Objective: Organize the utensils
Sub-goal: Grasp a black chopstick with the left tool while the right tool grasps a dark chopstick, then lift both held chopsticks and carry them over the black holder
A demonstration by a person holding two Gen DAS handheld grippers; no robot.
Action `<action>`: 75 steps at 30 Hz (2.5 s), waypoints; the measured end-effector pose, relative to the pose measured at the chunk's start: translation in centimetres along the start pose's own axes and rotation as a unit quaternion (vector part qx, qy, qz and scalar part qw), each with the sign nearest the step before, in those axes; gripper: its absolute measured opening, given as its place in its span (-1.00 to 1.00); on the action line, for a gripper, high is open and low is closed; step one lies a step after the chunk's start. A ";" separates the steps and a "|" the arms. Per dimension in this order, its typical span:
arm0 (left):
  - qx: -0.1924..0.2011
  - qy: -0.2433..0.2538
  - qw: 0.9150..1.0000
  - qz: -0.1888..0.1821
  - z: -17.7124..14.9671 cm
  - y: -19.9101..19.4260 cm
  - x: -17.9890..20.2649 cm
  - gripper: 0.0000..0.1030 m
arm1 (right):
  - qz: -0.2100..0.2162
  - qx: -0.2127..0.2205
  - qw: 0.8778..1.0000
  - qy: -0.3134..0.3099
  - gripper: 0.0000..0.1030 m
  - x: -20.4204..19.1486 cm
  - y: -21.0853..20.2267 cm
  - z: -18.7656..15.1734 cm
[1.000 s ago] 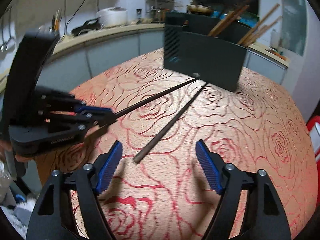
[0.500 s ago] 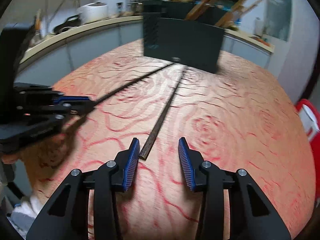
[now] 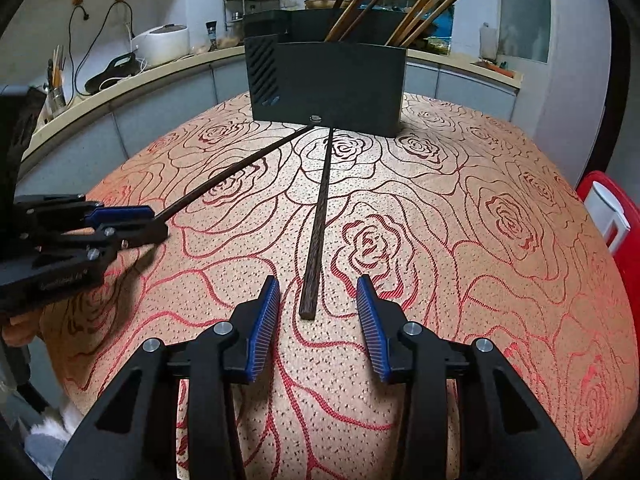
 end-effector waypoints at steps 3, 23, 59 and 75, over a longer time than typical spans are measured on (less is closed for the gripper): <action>0.007 0.011 1.000 0.006 -0.1 0.0 0.4 -0.36 | -0.001 0.005 1.000 -0.006 -0.39 -0.2 0.2 0.2; 0.017 0.012 1.000 0.020 0.3 -0.9 -0.6 -0.86 | 0.022 0.002 1.000 -0.016 -0.82 -0.5 -0.1 0.2; 0.176 0.030 0.983 0.044 15.4 -13.4 -3.3 -0.86 | 0.066 0.183 0.980 0.032 -0.84 6.3 -13.5 16.8; 0.190 0.032 0.981 0.033 23.8 -14.9 -4.4 -0.86 | 0.069 0.202 0.975 0.069 -0.84 9.9 -15.2 26.9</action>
Point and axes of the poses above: each gripper's, at about its wrist camera, not at the fingertips, and y roughly the way its jaws point, x to its right, z to its top, the point moved 6 cm from there along y, roughly the way its jaws point, and after that the axes turned 4 degrees about z, right-handed, at the moved point
